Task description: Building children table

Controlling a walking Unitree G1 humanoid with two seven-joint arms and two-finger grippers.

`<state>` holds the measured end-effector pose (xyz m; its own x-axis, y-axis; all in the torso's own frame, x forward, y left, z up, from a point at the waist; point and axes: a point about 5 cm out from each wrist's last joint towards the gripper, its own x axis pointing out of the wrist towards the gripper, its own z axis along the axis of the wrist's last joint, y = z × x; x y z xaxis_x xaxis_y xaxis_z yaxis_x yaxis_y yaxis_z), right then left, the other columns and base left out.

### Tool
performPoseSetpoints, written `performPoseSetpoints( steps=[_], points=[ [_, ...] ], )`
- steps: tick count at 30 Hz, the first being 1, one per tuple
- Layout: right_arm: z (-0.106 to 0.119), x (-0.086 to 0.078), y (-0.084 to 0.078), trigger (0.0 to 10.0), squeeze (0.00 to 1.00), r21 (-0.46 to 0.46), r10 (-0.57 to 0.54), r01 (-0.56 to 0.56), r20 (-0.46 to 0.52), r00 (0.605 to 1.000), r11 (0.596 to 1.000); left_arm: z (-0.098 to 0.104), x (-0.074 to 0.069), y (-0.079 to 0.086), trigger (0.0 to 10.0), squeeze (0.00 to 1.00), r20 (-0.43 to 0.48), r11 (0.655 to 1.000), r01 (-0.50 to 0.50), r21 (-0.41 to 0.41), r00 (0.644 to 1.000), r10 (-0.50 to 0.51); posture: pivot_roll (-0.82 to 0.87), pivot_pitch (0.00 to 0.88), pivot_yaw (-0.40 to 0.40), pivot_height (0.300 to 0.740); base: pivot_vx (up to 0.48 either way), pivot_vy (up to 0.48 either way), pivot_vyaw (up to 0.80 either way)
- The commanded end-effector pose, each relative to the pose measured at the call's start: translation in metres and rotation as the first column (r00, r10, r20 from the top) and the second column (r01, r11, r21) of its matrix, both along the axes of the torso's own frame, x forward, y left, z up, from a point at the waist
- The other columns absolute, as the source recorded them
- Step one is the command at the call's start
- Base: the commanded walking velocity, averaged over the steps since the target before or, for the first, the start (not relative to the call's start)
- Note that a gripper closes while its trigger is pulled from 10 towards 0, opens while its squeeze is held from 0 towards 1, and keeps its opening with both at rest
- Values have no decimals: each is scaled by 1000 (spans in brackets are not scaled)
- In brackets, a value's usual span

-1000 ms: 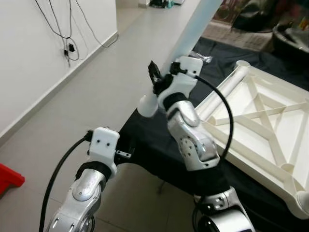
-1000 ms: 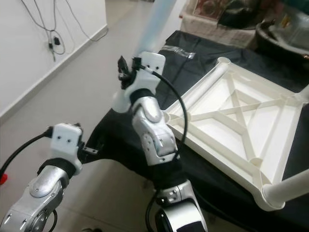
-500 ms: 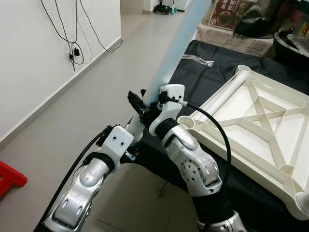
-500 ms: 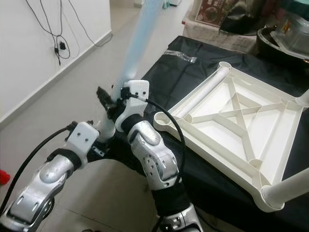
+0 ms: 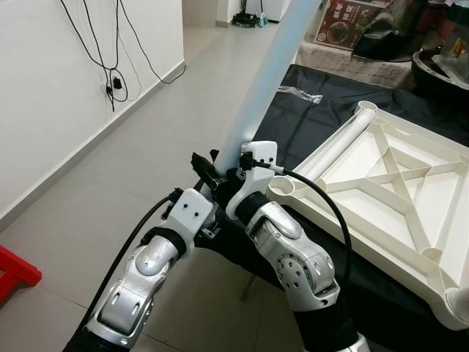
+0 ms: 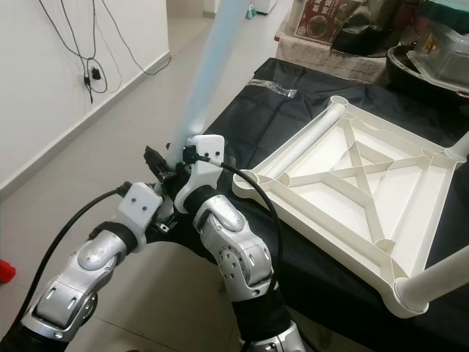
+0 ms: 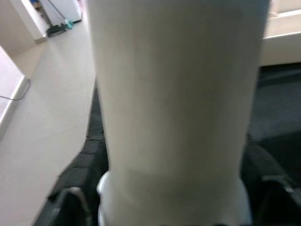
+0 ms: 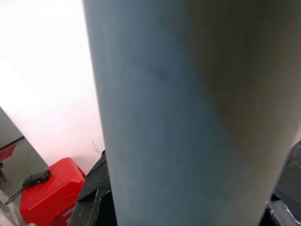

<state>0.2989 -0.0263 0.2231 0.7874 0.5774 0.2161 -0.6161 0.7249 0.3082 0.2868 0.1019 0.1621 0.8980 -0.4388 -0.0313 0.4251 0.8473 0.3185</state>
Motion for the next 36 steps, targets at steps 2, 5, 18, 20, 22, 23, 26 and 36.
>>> performPoseSetpoints(
  steps=[2, 5, 18, 20, 22, 23, 26, 36],
  points=[
    [3, -6, 5, 10000, 0, 11, 40, -40, 5, 999, 999, -4, 3, 2, 0, 0, -11, 1000, -21, -8, 1000, 21, 91, 96, -71, 740, 0, 0, 0],
    [3, -4, 3, 10000, 0, 9, 27, -27, 5, 1000, 1000, -7, 5, 2, 0, 0, -19, 1000, -30, 9, 999, 30, 93, 93, -72, 740, 0, 0, 0],
    [13, 15, -21, 10000, 0, -28, 146, -144, 103, 984, 989, -3, -11, 13, 10000, 0, -138, 967, 197, -164, 966, -220, 98, 85, -69, 740, 0, 0, 0],
    [12, 16, -25, 10000, 0, -27, 223, -221, 91, 971, 975, -2, -15, 17, 10000, 0, -164, 952, 250, -179, 946, -279, 103, 83, -66, 740, 0, 0, 0],
    [10, 14, -29, 10000, 0, -37, 347, -345, 64, 936, 938, 0, -22, 24, 10000, 0, -201, 926, 320, -202, 912, -358, 107, 81, -63, 740, 0, 0, 0],
    [10, 12, -31, 10000, 0, -38, 412, -410, 63, 909, 911, 1, -25, 27, 10000, 0, -227, 908, 351, -228, 888, -400, 107, 81, -63, 740, 0, 0, 0],
    [9, 6, -31, 10000, 0, -50, 517, -514, 52, 855, 856, 2, -31, 31, 10000, 0, -258, 880, 385, -279, 852, -455, 107, 80, -63, 740, 0, 0, 0],
    [0, -14, -30, 10000, 0, -128, 741, -736, -4, 671, 665, -7, -61, 33, 10000, 0, -357, 783, 462, -418, 709, -609, 106, 77, -63, 740, 0, 0, 0]
  ],
)
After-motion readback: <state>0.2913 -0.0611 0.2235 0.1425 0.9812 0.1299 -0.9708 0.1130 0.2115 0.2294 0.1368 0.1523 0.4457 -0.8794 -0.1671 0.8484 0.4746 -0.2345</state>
